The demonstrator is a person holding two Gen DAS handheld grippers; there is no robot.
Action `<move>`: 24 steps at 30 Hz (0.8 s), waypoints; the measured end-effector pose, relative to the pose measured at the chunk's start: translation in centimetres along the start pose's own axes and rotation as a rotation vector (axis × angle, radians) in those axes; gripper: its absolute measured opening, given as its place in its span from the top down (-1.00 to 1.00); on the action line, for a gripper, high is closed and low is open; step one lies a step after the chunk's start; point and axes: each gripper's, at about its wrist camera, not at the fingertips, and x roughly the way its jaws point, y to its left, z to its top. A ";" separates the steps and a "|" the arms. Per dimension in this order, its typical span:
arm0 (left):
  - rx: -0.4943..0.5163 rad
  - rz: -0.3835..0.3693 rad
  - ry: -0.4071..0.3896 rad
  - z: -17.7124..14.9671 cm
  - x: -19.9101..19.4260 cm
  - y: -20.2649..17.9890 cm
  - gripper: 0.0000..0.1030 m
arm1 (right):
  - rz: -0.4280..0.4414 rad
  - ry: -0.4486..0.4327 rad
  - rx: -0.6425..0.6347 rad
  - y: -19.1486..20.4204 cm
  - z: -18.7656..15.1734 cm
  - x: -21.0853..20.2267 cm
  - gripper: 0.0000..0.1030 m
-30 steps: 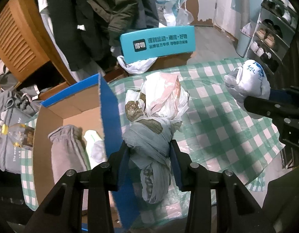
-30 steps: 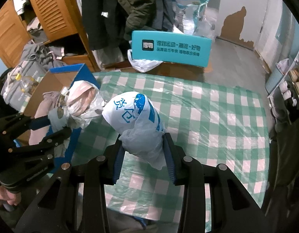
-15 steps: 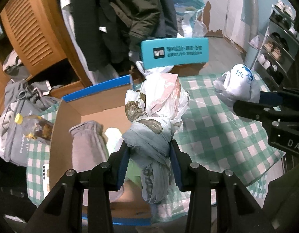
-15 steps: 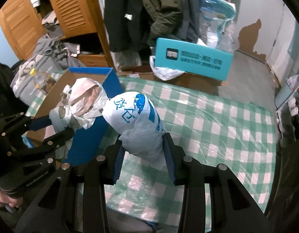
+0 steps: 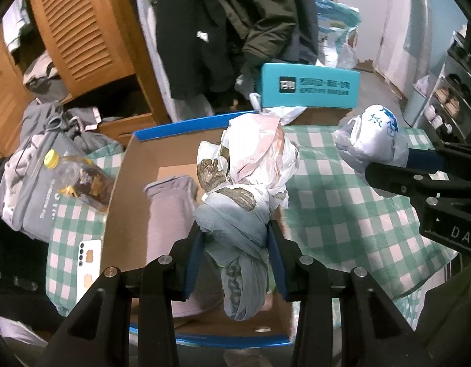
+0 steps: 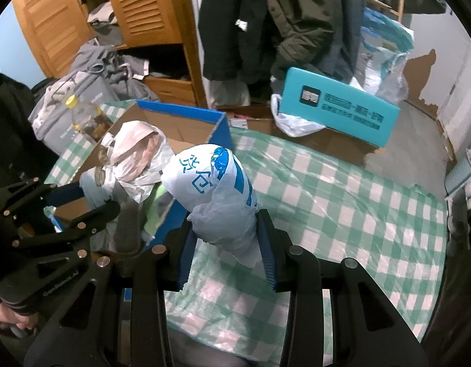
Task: Organize soft objects
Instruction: 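Lift both bundles and carry them with both tools over the box, then lower both bundles into the box and open the left and right tools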
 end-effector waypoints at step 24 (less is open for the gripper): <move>-0.137 0.051 0.034 -1.5 1.5 7.3 0.21 | 0.069 0.061 -0.096 7.3 2.9 4.5 0.28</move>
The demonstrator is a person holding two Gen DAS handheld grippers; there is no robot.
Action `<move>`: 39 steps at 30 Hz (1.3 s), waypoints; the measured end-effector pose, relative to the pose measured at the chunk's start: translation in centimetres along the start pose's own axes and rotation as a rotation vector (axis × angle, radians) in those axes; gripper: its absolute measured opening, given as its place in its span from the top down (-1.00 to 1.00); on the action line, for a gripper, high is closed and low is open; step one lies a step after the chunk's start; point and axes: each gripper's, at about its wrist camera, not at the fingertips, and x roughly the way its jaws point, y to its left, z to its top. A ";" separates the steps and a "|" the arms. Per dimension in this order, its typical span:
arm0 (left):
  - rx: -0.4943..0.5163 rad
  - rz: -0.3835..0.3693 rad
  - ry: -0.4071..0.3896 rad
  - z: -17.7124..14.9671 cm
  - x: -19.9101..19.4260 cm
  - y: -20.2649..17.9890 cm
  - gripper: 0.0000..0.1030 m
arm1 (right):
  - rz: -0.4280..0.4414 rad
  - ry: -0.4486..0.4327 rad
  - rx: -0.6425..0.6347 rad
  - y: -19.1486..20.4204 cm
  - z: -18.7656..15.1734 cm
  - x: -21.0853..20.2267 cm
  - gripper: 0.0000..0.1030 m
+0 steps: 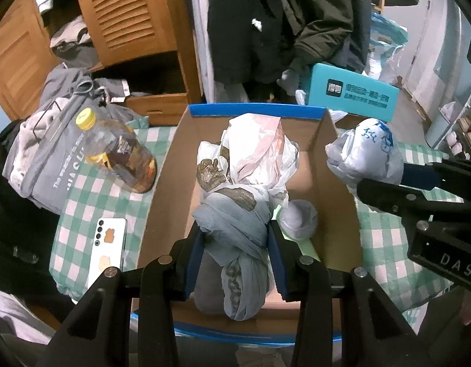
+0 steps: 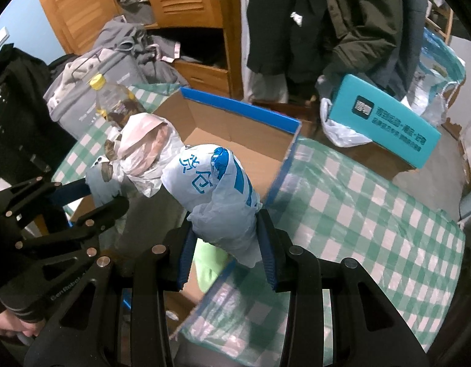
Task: Organize soft objects
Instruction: 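Lower both bundles into the box and open the left and right tools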
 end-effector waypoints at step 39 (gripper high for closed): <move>0.005 0.051 -0.049 0.6 -2.7 0.6 -0.54 | 0.016 -0.034 0.058 -0.4 0.4 -1.4 -0.16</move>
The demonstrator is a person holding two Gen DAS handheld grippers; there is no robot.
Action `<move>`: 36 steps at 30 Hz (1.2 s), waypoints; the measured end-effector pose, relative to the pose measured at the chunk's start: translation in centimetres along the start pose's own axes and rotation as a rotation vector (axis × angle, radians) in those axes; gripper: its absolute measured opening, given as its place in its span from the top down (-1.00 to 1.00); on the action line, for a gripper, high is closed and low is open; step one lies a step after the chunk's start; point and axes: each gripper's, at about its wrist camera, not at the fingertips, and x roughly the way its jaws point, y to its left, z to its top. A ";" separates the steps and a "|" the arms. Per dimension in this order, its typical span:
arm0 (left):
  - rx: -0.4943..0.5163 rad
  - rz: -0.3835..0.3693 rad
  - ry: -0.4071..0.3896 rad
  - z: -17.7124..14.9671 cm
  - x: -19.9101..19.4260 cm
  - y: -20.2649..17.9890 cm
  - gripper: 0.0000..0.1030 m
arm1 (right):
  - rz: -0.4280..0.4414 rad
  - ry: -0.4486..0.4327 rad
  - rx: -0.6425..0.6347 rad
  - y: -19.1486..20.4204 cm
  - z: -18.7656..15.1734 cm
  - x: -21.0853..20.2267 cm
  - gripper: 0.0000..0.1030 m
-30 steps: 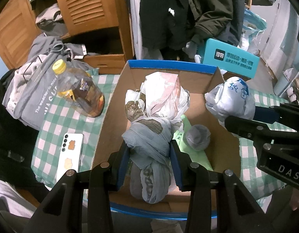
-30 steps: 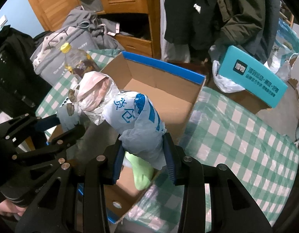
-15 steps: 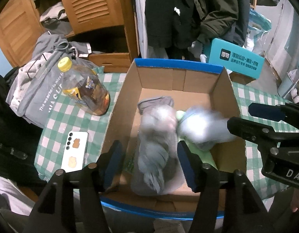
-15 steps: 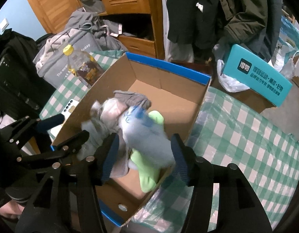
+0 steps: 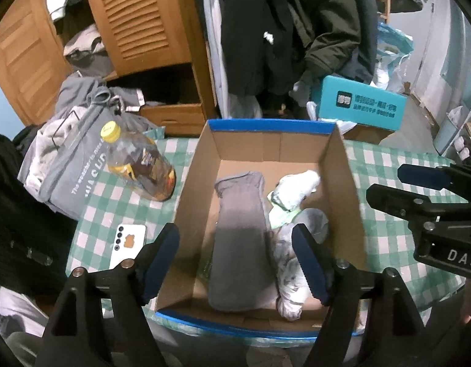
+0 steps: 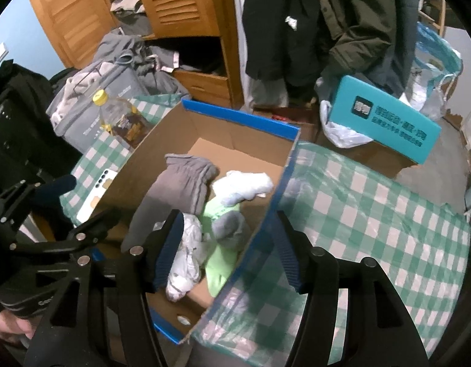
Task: Organize soft objects
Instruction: 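Lower both bundles into the box and open the left and right tools, then withdraw both tools up and away from the box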
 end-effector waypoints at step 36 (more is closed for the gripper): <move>0.103 -0.033 -0.067 1.2 -4.9 -5.6 -0.98 | -0.106 -0.155 0.104 -6.8 -4.7 -9.0 -0.19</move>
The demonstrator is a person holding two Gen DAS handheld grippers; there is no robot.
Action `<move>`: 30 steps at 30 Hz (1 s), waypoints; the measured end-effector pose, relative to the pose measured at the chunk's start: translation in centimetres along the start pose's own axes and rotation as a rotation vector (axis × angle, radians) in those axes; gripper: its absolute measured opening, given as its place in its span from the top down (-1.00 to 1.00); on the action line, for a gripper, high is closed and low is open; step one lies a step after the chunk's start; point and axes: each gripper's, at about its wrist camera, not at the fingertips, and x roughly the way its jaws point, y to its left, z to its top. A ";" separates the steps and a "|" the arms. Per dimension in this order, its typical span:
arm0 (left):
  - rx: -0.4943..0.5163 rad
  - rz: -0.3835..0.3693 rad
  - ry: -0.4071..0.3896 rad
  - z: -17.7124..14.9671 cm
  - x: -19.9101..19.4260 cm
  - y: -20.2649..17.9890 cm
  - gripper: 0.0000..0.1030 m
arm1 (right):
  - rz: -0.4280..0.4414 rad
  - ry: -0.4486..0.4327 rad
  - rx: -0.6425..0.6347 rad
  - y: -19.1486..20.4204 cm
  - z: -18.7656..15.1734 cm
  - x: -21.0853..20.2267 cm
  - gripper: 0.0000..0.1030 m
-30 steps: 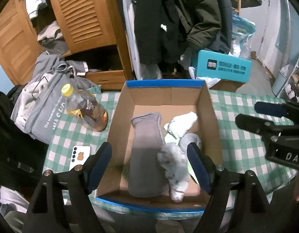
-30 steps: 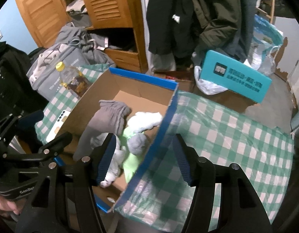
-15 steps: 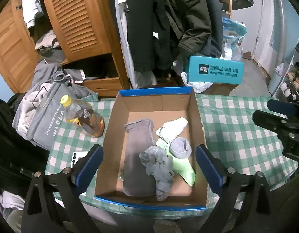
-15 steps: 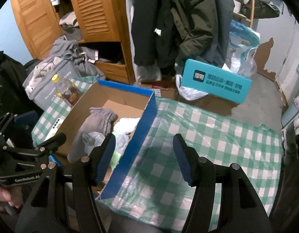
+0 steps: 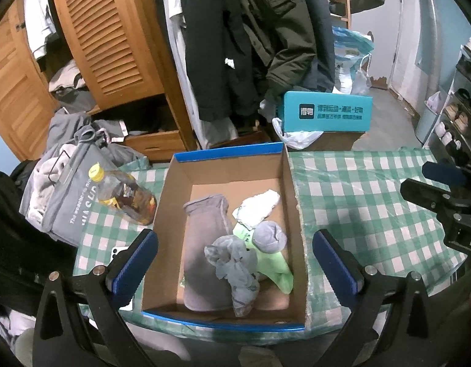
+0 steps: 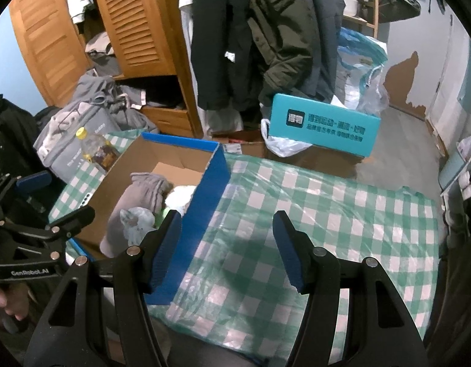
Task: Organize soft objects
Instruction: 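Withdraw both tools up and away from the box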
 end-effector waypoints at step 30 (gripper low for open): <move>0.003 -0.017 0.022 -0.1 0.9 -1.3 -0.98 | 0.001 0.010 0.020 -1.5 -0.5 0.2 -0.19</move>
